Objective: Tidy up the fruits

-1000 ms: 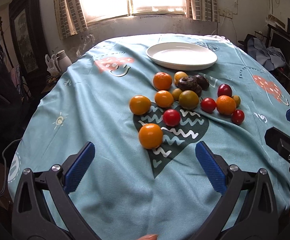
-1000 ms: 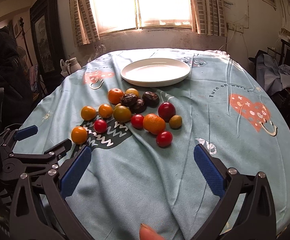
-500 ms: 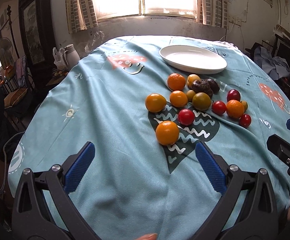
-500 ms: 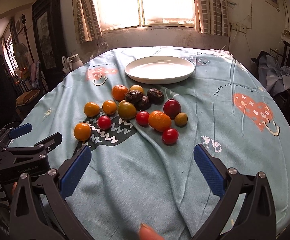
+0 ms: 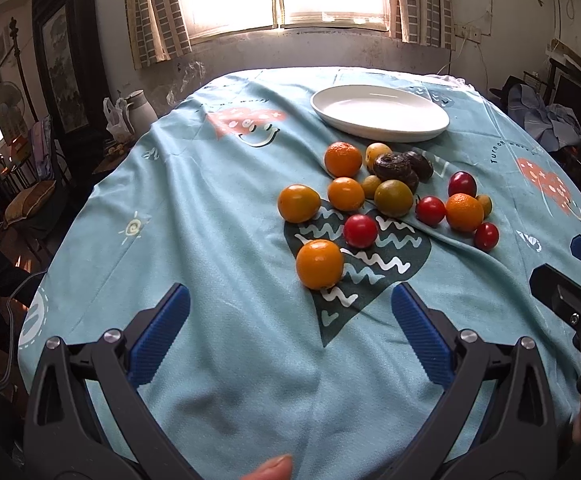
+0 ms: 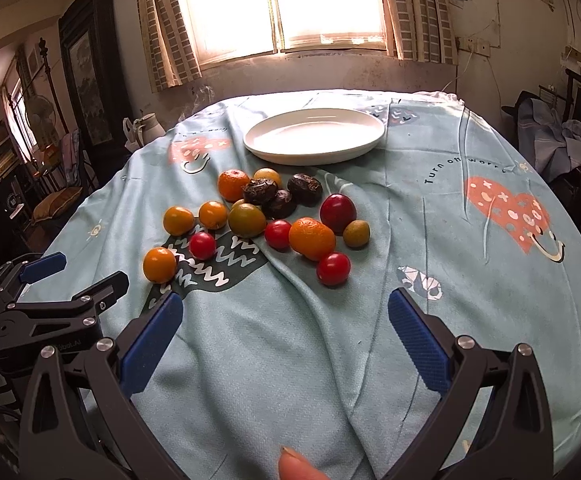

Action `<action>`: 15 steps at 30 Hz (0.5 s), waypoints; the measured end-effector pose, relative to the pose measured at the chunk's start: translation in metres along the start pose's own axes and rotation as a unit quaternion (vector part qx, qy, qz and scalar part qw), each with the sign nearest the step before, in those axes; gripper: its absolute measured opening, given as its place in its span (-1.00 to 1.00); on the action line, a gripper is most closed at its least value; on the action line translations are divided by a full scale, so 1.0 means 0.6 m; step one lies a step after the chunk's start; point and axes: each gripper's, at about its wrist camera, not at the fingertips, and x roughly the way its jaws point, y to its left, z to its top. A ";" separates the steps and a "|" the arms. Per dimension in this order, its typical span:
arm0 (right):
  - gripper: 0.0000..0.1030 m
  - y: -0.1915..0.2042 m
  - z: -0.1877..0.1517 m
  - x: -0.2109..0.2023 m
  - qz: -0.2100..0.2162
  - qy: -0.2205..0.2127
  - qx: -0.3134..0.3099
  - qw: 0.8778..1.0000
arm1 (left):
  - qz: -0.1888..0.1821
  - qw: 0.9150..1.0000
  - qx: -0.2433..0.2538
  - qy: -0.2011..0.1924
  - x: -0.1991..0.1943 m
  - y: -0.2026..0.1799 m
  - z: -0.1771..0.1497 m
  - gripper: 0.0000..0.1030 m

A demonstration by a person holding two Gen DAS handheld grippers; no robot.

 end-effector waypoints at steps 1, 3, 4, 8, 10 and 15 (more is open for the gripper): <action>0.97 0.000 0.000 -0.001 0.000 -0.001 -0.001 1.000 | -0.001 1.000 0.001 -0.001 -0.002 -0.001 0.000 0.96; 0.97 0.001 0.000 -0.004 0.000 -0.003 -0.002 1.000 | 0.000 1.000 0.001 -0.003 -0.005 -0.001 -0.001 0.96; 0.97 0.002 0.001 -0.006 0.000 -0.004 -0.003 1.000 | -0.001 1.000 0.002 -0.004 -0.006 -0.002 -0.001 0.96; 0.97 0.004 0.001 -0.009 0.000 -0.006 -0.005 1.000 | -0.001 1.000 0.001 -0.008 -0.011 -0.002 -0.002 0.96; 0.97 0.004 0.001 -0.009 0.000 -0.007 -0.005 1.000 | -0.001 1.000 0.001 -0.008 -0.011 -0.002 -0.002 0.96; 0.97 0.006 0.003 -0.012 0.000 -0.009 -0.006 1.000 | 0.000 1.000 0.001 -0.008 -0.011 -0.002 -0.002 0.96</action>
